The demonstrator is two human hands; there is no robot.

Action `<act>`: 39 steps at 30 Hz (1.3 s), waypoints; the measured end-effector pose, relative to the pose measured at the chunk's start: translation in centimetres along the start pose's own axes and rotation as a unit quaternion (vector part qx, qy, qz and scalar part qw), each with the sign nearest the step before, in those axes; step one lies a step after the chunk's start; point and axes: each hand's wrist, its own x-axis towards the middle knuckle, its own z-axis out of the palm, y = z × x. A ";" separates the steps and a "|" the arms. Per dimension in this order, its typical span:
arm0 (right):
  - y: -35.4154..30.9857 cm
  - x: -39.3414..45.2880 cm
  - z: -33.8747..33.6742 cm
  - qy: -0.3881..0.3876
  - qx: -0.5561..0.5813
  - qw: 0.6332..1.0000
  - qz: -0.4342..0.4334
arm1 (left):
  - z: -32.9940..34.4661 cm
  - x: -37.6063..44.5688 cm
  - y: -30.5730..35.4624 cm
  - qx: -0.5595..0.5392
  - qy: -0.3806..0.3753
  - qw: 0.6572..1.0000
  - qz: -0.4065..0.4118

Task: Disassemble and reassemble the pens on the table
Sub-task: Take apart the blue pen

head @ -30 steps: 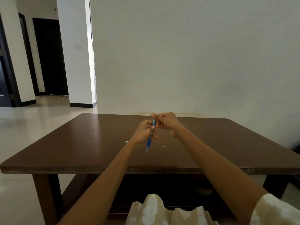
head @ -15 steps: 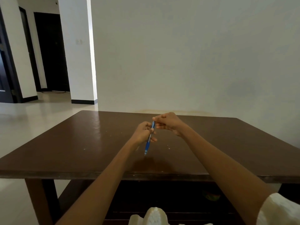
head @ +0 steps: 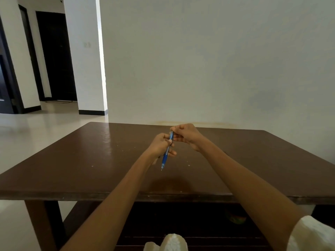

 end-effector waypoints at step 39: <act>5.5 1.0 -1.6 0.074 -0.118 0.988 -0.066 | -0.9 -0.7 -2.0 -0.095 0.054 0.994 -0.020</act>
